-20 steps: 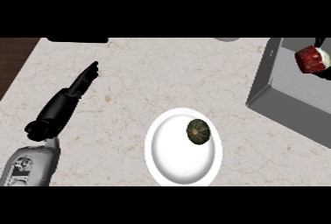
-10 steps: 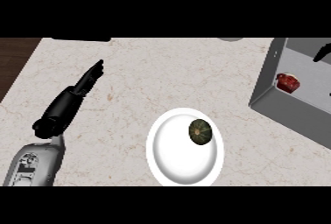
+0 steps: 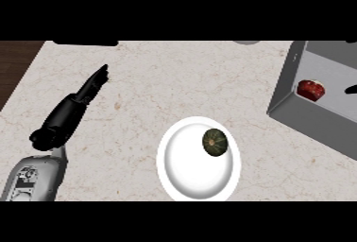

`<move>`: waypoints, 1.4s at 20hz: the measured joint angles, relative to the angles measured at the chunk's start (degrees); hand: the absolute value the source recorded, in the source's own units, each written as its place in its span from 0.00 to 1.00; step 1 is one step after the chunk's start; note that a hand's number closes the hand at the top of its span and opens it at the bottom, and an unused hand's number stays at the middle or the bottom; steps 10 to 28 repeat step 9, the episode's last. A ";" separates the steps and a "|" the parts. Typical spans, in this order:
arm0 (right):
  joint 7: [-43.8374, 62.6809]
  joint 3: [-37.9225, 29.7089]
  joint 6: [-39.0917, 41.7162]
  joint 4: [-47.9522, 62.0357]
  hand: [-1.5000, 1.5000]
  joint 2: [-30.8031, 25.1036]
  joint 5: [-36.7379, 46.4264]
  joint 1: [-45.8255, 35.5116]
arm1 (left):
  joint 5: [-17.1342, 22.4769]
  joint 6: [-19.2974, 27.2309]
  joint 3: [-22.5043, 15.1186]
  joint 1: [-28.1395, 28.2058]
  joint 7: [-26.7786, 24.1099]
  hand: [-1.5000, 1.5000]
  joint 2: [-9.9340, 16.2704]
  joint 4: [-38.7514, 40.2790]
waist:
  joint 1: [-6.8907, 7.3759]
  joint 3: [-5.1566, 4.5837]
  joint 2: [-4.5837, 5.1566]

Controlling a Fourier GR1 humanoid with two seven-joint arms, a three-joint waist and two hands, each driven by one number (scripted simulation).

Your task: Pick the cupcake from the plate and place it in the cardboard box

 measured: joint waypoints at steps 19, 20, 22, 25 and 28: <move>10.15 -17.10 6.36 9.54 0.00 -4.63 -16.79 -2.04 | -0.04 -0.21 0.13 0.62 -0.75 0.50 0.31 -0.61 | 0.61 0.04 0.58; 10.15 -17.10 6.36 9.54 0.00 -4.63 -16.79 -2.04 | -0.04 -0.21 0.13 0.62 -0.75 0.50 0.31 -0.61 | 0.61 0.04 0.58; 10.15 -17.10 6.36 9.54 0.00 -4.63 -16.79 -2.04 | -0.04 -0.21 0.13 0.62 -0.75 0.50 0.31 -0.61 | 0.61 0.04 0.58; 10.15 -17.10 6.36 9.54 0.00 -4.63 -16.79 -2.04 | -0.04 -0.21 0.13 0.62 -0.75 0.50 0.31 -0.61 | 0.61 0.04 0.58; 10.15 -17.10 6.36 9.54 0.00 -4.63 -16.79 -2.04 | -0.04 -0.21 0.13 0.62 -0.75 0.50 0.31 -0.61 | 0.61 0.04 0.58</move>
